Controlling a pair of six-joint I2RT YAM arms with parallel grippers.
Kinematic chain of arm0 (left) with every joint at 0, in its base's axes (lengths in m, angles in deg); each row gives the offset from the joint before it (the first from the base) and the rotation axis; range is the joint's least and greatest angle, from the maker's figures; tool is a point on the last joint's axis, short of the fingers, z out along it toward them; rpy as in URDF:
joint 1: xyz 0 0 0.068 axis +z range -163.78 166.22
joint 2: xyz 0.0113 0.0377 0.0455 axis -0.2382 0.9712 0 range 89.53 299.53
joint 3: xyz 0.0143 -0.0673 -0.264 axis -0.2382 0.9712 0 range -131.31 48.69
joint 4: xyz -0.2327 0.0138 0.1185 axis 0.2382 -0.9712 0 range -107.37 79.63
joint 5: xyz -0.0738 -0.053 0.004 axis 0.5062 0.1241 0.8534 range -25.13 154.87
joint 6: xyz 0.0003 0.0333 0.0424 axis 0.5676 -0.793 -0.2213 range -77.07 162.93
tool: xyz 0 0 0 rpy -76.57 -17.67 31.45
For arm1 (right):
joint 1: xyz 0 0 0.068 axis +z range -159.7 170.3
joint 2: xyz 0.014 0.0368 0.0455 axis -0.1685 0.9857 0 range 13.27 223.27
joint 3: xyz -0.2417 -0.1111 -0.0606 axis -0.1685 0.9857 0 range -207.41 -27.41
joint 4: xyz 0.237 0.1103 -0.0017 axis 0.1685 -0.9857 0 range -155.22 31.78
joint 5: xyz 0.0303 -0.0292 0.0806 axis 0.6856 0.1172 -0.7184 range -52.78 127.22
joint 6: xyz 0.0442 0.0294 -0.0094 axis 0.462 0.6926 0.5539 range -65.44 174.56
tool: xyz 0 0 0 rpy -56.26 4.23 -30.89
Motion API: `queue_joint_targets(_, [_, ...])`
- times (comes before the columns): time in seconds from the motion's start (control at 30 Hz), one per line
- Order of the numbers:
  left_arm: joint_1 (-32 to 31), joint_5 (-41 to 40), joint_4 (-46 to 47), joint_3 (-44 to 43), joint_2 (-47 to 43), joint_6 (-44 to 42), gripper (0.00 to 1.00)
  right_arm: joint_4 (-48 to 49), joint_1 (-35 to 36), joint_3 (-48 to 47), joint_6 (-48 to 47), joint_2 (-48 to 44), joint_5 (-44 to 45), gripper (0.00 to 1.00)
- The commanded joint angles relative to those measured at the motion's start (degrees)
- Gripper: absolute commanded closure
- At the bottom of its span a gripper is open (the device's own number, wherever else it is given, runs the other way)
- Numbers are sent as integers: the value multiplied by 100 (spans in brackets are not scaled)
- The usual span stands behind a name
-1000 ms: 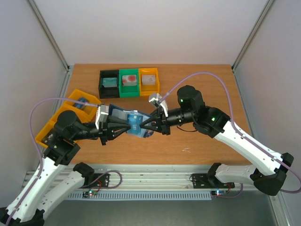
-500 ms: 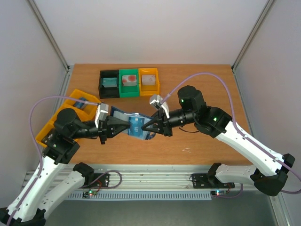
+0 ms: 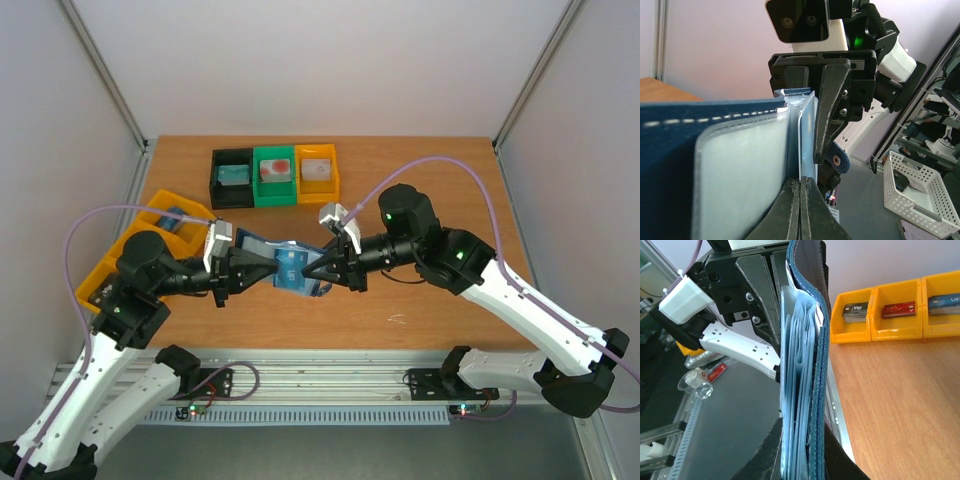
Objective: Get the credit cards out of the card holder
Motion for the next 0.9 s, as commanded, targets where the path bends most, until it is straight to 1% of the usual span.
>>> queue_joint_targets(0.0, [215,-495,-9,33,-188,-114,100,-685,-141,-91,-188,-554,-60,97])
queue_joint_targets(0.13, [224,-348,54,44,-188,-134,100,-654,-162,-76,-106,-607,-68,95])
queue_joint_targets(0.2, [224,-240,289,80,-182,-94,100,-600,-162,-111,-18,-551,-164,95])
queue_joint_targets(0.3, [224,-217,632,165,-116,240,100,-558,-162,-203,62,-401,-325,94])
queue_joint_targets(0.4, [224,-325,655,181,-89,307,100,-478,-162,-208,76,-350,-342,98])
queue_joint_targets(0.47, [224,-461,459,147,-129,241,100,-491,-162,-201,61,-405,-181,99])
queue_joint_targets(0.53, [233,-737,193,128,-216,65,100,-593,-173,-190,61,-486,244,99])
queue_joint_targets(0.63, [271,-1587,-199,142,-358,-169,100,-904,-398,-87,226,-624,1148,99])
queue_joint_targets(0.67, [291,-1969,-271,157,-415,-206,100,-975,-565,13,343,-689,1404,99])
queue_joint_targets(0.73, [310,-2388,-379,167,-474,-254,100,-1082,-1015,241,671,-873,1791,99])
queue_joint_targets(0.8, [321,-2709,-484,147,-477,-312,100,-1199,-1529,388,968,-971,1957,99])
queue_joint_targets(0.87, [328,-3022,-521,139,-498,-376,100,-1294,-1724,462,1137,-1004,2087,99])
